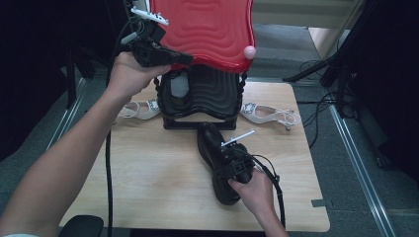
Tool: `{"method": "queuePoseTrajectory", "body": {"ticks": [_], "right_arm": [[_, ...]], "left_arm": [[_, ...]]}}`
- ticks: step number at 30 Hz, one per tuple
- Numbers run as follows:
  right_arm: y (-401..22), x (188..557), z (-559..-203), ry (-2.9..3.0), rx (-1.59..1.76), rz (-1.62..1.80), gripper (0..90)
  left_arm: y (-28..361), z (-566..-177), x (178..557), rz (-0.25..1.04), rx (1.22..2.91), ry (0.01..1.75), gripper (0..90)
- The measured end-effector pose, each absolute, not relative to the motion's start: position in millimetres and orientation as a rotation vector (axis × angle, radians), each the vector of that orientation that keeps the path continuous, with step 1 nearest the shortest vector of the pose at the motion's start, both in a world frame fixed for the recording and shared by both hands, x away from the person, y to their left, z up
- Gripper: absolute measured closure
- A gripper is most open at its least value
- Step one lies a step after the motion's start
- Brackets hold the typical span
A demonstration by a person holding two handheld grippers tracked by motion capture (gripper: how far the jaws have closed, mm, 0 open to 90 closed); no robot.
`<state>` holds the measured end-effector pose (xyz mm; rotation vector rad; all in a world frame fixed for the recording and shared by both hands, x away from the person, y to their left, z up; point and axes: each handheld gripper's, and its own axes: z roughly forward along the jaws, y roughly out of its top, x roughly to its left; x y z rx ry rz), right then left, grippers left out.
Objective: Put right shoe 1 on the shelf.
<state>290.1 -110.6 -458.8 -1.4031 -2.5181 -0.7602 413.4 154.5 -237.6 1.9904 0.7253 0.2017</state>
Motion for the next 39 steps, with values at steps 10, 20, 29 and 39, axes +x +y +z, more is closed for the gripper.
{"method": "queuePoseTrajectory", "body": {"ticks": [10, 20, 29, 39], "right_arm": [[-133, 295, -443, -2.488, -1.360, -0.827, 88.4], [-154, 289, -422, -2.347, -1.303, -0.974, 88.4], [-155, 280, -388, -2.354, -1.245, -1.071, 88.2], [-155, 292, -363, -2.360, -1.264, -1.207, 88.2]], "left_arm": [[156, -235, 427, 0.233, 1.991, 0.770, 90.0], [159, -240, 436, 0.249, 1.988, 0.818, 90.0], [160, -240, 440, 0.267, 2.005, 0.839, 90.0], [159, -240, 442, 0.256, 2.006, 0.853, 90.0]]}}
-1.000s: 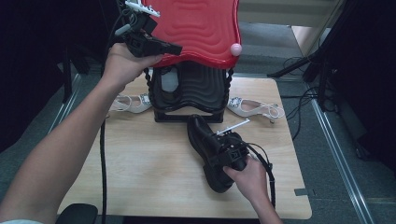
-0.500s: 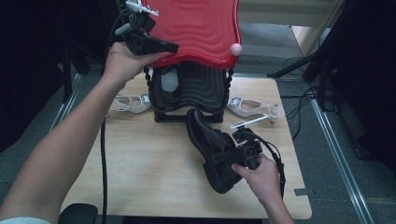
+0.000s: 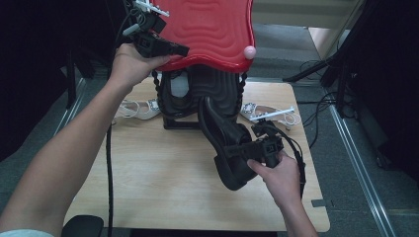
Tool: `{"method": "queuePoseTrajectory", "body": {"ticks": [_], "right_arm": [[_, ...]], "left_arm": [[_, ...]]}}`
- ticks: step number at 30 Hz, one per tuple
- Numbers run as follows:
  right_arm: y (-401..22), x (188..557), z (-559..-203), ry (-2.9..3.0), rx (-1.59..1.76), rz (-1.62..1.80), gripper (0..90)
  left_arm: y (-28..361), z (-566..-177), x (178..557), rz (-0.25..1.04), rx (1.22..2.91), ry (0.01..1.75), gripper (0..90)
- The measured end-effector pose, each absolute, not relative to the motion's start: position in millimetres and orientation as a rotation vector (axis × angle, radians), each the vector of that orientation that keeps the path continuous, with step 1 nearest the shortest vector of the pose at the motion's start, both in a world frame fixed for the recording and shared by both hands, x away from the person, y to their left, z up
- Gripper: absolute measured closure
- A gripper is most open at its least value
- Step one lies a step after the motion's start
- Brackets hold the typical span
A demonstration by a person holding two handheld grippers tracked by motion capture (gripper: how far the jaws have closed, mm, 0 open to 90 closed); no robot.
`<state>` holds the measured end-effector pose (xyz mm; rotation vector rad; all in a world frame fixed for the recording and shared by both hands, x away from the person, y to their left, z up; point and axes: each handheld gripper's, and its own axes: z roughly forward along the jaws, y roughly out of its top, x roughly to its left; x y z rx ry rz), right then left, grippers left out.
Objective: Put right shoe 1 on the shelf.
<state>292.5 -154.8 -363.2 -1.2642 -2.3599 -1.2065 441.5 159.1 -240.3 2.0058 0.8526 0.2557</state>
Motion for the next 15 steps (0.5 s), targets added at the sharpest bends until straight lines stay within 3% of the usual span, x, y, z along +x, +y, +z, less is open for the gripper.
{"method": "queuePoseTrajectory", "body": {"ticks": [15], "right_arm": [[-124, 345, -359, -2.352, -1.401, -1.386, 88.0]], "left_arm": [[160, -241, 442, 0.249, 1.998, 0.850, 90.0]]}}
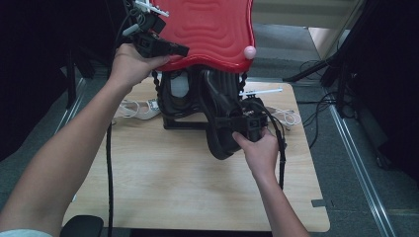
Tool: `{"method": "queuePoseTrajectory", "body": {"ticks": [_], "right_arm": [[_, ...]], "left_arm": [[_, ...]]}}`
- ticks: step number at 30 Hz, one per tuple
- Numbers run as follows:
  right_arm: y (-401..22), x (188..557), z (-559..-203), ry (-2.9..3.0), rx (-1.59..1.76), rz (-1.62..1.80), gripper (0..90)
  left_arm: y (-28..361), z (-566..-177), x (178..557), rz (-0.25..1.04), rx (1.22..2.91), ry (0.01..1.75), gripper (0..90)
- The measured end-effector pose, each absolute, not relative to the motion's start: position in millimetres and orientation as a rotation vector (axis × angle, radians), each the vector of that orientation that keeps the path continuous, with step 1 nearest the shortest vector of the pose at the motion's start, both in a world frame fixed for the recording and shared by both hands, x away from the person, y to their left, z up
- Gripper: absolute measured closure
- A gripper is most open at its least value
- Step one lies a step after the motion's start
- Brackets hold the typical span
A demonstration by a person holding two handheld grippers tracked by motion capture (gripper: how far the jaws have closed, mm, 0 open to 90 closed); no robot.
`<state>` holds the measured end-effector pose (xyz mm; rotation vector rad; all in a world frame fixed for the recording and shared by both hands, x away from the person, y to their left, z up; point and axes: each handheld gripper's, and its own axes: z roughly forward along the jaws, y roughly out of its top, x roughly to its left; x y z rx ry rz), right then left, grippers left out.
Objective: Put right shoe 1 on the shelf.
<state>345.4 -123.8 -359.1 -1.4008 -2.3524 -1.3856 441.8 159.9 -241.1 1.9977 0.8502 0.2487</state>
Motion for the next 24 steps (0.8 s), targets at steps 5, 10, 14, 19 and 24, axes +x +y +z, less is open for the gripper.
{"method": "queuePoseTrajectory", "body": {"ticks": [5, 10, 14, 19, 24], "right_arm": [[-113, 357, -364, -2.346, -1.433, -1.467, 87.8], [-100, 365, -367, -2.400, -1.498, -1.501, 87.7], [-94, 372, -372, -2.425, -1.531, -1.529, 87.8], [-86, 375, -372, -2.473, -1.566, -1.576, 87.6], [-79, 381, -375, -2.531, -1.596, -1.605, 87.5]], "left_arm": [[160, -241, 442, 0.246, 2.001, 0.845, 90.0], [161, -241, 442, 0.240, 2.002, 0.840, 90.0], [161, -241, 442, 0.242, 2.003, 0.837, 90.0], [161, -241, 443, 0.233, 2.002, 0.840, 90.0], [161, -241, 443, 0.233, 2.002, 0.838, 90.0]]}}
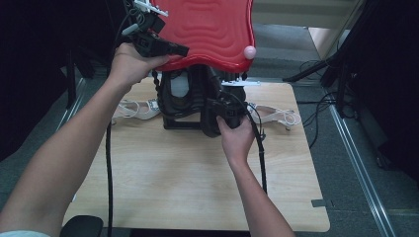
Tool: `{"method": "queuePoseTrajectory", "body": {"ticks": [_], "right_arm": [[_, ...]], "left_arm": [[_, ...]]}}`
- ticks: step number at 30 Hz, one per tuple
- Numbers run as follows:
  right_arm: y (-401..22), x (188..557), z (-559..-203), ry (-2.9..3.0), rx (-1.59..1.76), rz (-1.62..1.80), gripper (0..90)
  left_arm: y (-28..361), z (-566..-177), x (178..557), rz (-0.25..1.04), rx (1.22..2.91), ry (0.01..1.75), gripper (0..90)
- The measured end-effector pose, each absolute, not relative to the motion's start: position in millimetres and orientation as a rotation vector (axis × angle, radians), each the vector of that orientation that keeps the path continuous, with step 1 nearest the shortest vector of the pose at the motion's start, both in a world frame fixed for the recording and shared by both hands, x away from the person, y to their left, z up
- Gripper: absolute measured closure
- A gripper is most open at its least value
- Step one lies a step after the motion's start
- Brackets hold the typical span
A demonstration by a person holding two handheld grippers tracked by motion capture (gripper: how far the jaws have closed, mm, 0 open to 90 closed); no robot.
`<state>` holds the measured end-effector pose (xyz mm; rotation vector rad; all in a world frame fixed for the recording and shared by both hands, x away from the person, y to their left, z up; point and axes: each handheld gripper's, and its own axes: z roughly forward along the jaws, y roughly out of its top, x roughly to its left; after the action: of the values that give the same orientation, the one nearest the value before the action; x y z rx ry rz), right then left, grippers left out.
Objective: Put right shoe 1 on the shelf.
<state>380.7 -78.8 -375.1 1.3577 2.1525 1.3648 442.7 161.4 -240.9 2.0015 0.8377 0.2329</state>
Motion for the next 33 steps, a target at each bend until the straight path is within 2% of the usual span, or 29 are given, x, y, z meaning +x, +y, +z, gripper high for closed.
{"method": "queuePoseTrajectory", "body": {"ticks": [11, 20, 23, 26, 29, 33], "right_arm": [[-70, 393, -371, 2.077, 1.332, 1.390, 86.5], [-59, 399, -385, 2.071, 1.315, 1.410, 85.2], [-57, 401, -387, 2.078, 1.317, 1.429, 78.5], [-58, 404, -387, 2.096, 1.346, 1.467, 76.9], [-58, 406, -386, 2.107, 1.349, 1.485, 69.4], [-52, 404, -385, 2.140, 1.308, 1.475, 67.8]], "left_arm": [[162, -241, 443, 0.226, 2.002, 0.835, 90.0], [162, -241, 443, 0.225, 2.002, 0.829, 90.0], [162, -241, 443, 0.224, 2.003, 0.829, 90.0], [162, -241, 443, 0.226, 2.000, 0.831, 90.0], [161, -241, 443, 0.228, 1.996, 0.839, 90.0], [162, -241, 443, 0.232, 1.999, 0.836, 90.0]]}}
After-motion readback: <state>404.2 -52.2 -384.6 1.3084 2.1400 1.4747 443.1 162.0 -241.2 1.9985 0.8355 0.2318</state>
